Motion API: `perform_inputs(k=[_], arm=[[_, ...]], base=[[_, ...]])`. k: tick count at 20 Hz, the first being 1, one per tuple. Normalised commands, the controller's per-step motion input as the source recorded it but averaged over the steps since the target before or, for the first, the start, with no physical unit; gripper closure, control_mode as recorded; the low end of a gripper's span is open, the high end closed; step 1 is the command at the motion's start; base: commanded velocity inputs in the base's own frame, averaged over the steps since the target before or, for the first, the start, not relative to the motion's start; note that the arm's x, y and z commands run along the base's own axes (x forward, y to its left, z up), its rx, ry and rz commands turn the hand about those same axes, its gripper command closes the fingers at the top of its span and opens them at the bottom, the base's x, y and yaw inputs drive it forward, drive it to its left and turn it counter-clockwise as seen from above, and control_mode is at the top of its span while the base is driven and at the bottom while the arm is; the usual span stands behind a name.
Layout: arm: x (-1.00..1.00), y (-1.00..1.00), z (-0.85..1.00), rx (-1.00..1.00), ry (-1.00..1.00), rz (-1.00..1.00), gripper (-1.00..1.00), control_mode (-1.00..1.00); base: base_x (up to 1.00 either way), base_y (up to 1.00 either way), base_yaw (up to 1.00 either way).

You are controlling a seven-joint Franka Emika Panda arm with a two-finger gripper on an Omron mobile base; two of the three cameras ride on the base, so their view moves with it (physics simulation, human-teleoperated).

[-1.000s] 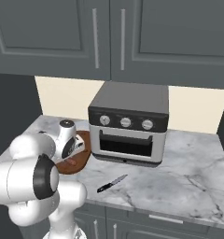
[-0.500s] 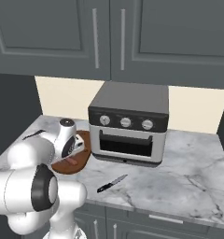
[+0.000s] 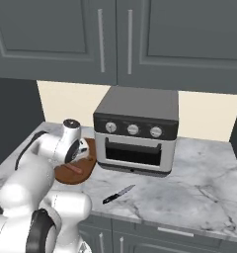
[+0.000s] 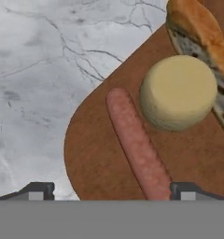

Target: Retrieve the sausage and cheese from the fridge and place them on the cutting board on the counter.

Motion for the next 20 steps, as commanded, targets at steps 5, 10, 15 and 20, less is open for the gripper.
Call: perform_inputs(k=[5, 10, 15, 20], arm=[[-0.52, -0.01, 0.31, -0.03, -0.12, -0.12, -1.00, -1.00], [-0.67, 0.00, 0.22, -0.01, -0.24, -0.19, -1.00, -1.00], [-0.63, -0.03, 0.37, 0.00, -0.12, -0.21, -1.00, -1.00], [-0.71, -0.15, 0.41, 0.01, -0.05, -0.08, -1.00, -1.00]], base=[[0.00, 0.00, 0.00], [0.00, 0.00, 0.00], [0.00, 0.00, 0.00], [0.00, 0.00, 0.00]])
